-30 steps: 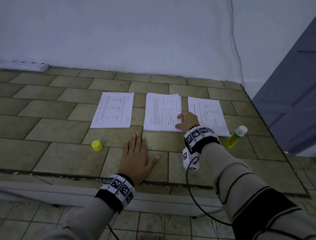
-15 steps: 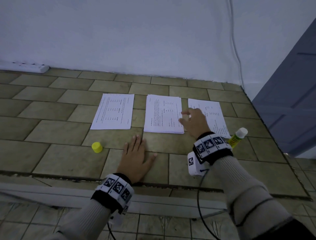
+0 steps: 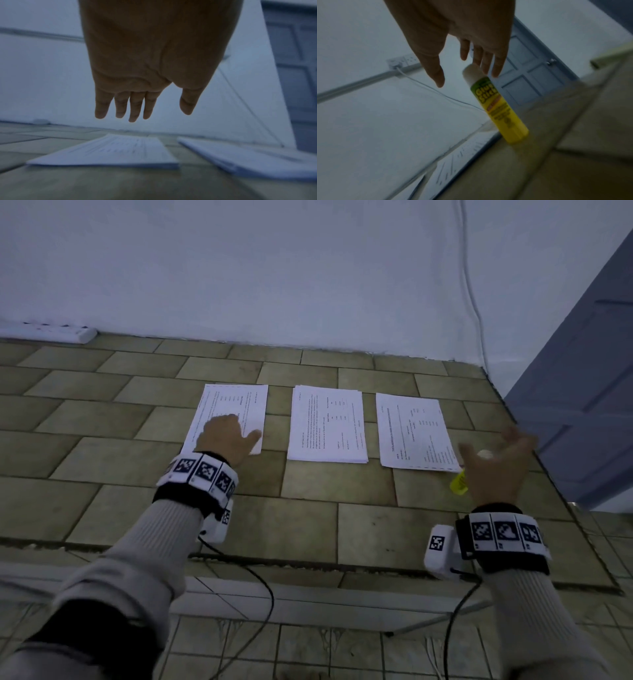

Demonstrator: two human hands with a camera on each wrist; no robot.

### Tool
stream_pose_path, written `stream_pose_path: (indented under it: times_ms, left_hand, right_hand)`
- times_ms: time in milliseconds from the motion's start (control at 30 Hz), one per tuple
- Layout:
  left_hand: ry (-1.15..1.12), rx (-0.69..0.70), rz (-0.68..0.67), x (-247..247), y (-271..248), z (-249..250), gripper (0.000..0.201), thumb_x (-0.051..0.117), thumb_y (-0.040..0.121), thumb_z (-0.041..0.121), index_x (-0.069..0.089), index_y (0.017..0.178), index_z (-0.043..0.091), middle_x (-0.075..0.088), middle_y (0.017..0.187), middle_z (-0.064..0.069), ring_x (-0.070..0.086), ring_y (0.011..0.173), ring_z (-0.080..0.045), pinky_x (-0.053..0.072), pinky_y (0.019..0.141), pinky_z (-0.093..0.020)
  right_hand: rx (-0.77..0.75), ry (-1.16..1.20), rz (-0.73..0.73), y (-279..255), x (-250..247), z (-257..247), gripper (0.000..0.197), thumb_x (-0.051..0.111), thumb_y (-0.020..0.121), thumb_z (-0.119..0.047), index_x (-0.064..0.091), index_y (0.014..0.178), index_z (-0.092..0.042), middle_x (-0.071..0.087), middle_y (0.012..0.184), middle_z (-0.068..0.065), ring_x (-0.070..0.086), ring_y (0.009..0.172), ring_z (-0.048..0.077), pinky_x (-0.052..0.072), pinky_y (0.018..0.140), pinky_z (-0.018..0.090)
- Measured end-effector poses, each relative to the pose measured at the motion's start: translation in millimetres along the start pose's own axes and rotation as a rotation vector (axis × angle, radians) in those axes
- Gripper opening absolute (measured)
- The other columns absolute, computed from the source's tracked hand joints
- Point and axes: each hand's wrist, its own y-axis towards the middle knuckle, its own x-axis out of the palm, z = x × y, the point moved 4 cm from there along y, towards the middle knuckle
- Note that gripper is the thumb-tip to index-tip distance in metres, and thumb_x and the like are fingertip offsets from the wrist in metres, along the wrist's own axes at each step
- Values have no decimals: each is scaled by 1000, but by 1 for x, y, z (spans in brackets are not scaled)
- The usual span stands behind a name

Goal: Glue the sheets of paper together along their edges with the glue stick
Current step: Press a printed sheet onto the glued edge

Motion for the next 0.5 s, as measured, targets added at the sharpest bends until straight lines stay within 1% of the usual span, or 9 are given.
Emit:
stream_pose_path:
  times_ms: [33, 67, 133, 167, 233, 300, 367, 433, 500]
  left_hand:
    - [71, -47, -7, 6, 8, -5, 74, 47, 95, 54, 37, 142, -2, 37, 149, -22, 32, 138, -37, 29, 112, -48]
    - [125, -86, -22, 11, 13, -9, 75, 47, 95, 56, 36, 143, -1, 33, 151, -22, 28, 140, -37, 28, 113, -49]
    - [176, -145, -61, 23, 17, -13, 75, 48, 95, 57, 33, 145, 3, 25, 155, -20, 20, 144, -37, 24, 114, -52]
    - [193, -159, -74, 27, 19, -15, 75, 48, 94, 58, 33, 145, 5, 26, 154, -19, 20, 143, -37, 25, 114, -53]
    - [228, -150, -68, 33, 22, -17, 73, 50, 91, 61, 41, 139, 6, 36, 145, -19, 32, 135, -38, 33, 109, -54]
    - [242, -134, -43, 35, 23, -19, 70, 52, 90, 61, 46, 133, 6, 44, 135, -18, 41, 126, -38, 39, 103, -53]
    - [251, -117, -25, 34, 23, -19, 64, 53, 91, 59, 48, 129, 7, 47, 131, -18, 46, 121, -37, 42, 100, -50]
    - [254, -103, -18, 32, 24, -20, 59, 52, 92, 55, 48, 128, 7, 50, 129, -17, 49, 118, -36, 44, 98, -49]
    - [231, -89, -20, 30, 27, -24, 55, 50, 94, 52, 49, 127, 8, 52, 128, -18, 51, 116, -36, 44, 96, -46]
  right_hand:
    - [99, 6, -13, 0, 1, 9, 65, 74, 79, -13, 38, 131, 0, 48, 125, 10, 49, 113, 25, 42, 91, 28]
    - [173, -8, -29, -1, 2, 17, 63, 74, 79, -15, 39, 131, 0, 51, 124, 13, 52, 112, 28, 42, 85, 31]
    - [231, -72, -64, -2, 3, 29, 54, 71, 82, -16, 45, 127, 2, 56, 121, 17, 55, 110, 31, 38, 78, 30]
    - [231, -113, -88, -2, 4, 34, 48, 70, 84, -17, 49, 122, 4, 58, 118, 19, 56, 108, 32, 37, 76, 30]
    - [219, -169, -139, -1, 7, 42, 39, 67, 86, -19, 55, 112, 7, 60, 111, 23, 57, 104, 35, 37, 73, 32]
    - [214, -180, -163, -1, 9, 47, 36, 66, 87, -22, 59, 109, 6, 62, 107, 23, 59, 102, 36, 39, 74, 34]
    - [206, -170, -164, -2, 10, 47, 32, 65, 88, -21, 60, 107, 4, 61, 100, 20, 58, 94, 33, 41, 75, 37]
    - [189, -161, -168, -4, 11, 44, 26, 63, 89, -20, 60, 102, 3, 57, 91, 16, 54, 86, 27, 39, 71, 35]
    - [168, -168, -178, -5, 11, 41, 19, 62, 90, -20, 57, 94, -3, 55, 88, 14, 53, 85, 26, 37, 70, 33]
